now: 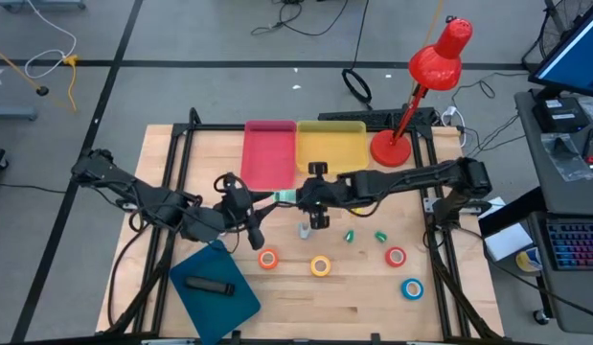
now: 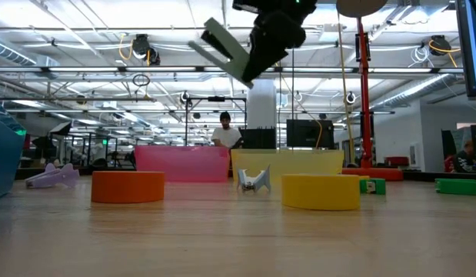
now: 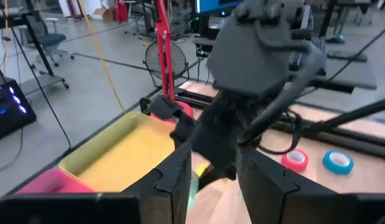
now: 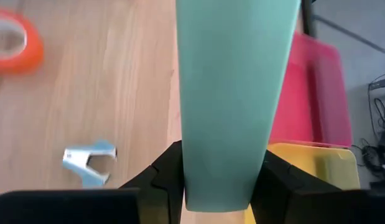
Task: Pick and place Stapler, Stapler remover, tape
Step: Put the large light green stapler into the blue bin
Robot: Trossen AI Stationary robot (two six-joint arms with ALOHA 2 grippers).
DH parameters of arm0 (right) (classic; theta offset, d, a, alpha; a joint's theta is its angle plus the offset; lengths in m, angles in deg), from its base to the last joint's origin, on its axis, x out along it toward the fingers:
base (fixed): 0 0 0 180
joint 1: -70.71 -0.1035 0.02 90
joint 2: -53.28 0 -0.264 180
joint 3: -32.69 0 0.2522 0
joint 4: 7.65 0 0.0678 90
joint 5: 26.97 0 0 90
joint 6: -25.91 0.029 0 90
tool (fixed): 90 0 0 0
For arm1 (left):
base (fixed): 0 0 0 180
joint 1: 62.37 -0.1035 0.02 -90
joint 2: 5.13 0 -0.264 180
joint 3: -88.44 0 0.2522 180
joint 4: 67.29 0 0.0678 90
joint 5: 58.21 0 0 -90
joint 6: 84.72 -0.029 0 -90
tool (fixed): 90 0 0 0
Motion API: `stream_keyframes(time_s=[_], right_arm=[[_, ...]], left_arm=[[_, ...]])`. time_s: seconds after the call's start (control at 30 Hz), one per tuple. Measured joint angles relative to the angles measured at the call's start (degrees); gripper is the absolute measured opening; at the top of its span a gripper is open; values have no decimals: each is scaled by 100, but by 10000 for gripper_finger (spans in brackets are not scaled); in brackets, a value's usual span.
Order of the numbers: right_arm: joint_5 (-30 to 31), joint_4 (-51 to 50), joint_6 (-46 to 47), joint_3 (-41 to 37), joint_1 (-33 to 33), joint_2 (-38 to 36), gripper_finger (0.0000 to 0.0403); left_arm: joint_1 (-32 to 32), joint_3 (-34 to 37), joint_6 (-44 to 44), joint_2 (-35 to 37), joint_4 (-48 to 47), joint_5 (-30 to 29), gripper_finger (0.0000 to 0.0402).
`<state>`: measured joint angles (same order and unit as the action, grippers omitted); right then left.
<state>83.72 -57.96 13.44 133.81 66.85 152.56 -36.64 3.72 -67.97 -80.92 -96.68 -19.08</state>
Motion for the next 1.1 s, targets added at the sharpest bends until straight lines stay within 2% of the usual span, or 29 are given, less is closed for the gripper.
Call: stream_keyframes(time_s=[0.13,0.27,0.4,0.63,0.93,1.1], right_arm=[[-215,-641,-316,375,5,259,119],[-473,-827,-434,535,2,385,119],[-598,-817,-712,565,0,381,119],[-597,-1024,-727,562,6,383,119],[-597,-1203,-684,560,11,385,119],[-608,-1234,-754,551,50,623,119]], left_arm=[[-6,0,-3,0,-379,65,127],[-21,0,94,0,-686,197,127],[-207,0,176,-152,-898,671,127],[-710,-7,257,-596,-854,1888,127],[-1020,-7,533,-636,-767,2599,127],[-1166,-7,727,-636,-818,3086,127]])
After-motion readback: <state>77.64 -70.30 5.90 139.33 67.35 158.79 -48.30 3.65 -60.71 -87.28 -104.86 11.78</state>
